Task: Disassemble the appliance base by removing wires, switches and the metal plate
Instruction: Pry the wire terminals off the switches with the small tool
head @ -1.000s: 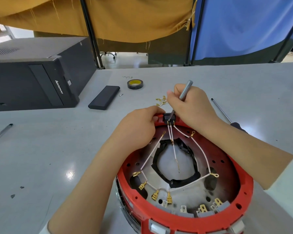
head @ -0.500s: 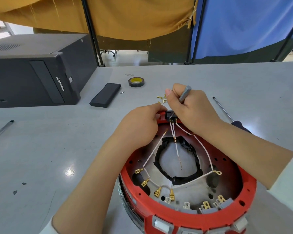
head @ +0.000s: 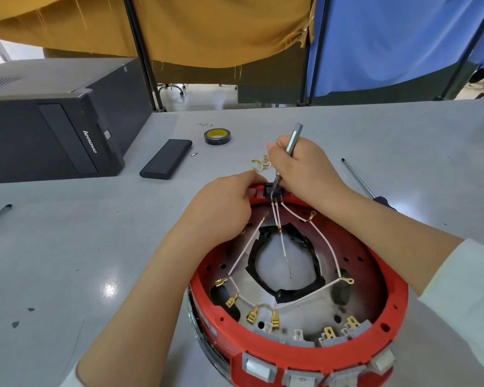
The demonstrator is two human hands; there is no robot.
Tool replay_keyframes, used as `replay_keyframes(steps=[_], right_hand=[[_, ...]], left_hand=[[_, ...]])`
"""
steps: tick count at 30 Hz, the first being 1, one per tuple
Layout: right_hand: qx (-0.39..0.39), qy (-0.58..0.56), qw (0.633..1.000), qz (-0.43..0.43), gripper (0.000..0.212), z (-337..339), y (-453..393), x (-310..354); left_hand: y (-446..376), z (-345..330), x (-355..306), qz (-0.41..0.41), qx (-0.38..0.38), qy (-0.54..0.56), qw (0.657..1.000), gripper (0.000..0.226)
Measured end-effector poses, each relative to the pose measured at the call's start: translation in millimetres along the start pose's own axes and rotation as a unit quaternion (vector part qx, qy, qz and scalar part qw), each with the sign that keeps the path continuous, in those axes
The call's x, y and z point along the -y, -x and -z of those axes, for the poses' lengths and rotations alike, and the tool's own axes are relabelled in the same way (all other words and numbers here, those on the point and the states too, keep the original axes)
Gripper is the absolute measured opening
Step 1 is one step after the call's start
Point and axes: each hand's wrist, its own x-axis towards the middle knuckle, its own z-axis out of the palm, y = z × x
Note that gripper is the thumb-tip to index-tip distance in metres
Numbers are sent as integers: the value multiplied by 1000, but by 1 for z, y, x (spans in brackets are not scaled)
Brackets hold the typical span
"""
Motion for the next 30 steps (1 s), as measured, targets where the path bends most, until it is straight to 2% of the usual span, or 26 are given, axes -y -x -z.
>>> replay_keyframes(steps=[4, 7, 21, 26, 28, 30], right_hand=[[-39, -9, 997, 62, 44, 2, 5, -1], [-34, 6, 994, 102, 43, 3, 10, 0], [-4, 91, 985, 148, 42, 2, 18, 6], [-3, 180, 963, 200, 39, 1, 24, 11], [-5, 193, 962, 194, 39, 0, 24, 13], [-2, 145, 977, 155, 40, 0, 20, 11]], left_hand=[[0, 0, 0, -4, -2, 1, 1000, 35], [0, -1, 0, -6, -4, 0, 1000, 34], [1, 0, -1, -9, 2, -7, 1000, 38], [-1, -1, 0, -12, -2, -15, 1000, 29], [-1, -2, 0, -14, -5, -23, 1000, 29], [-1, -2, 0, -13, -7, -21, 1000, 33]])
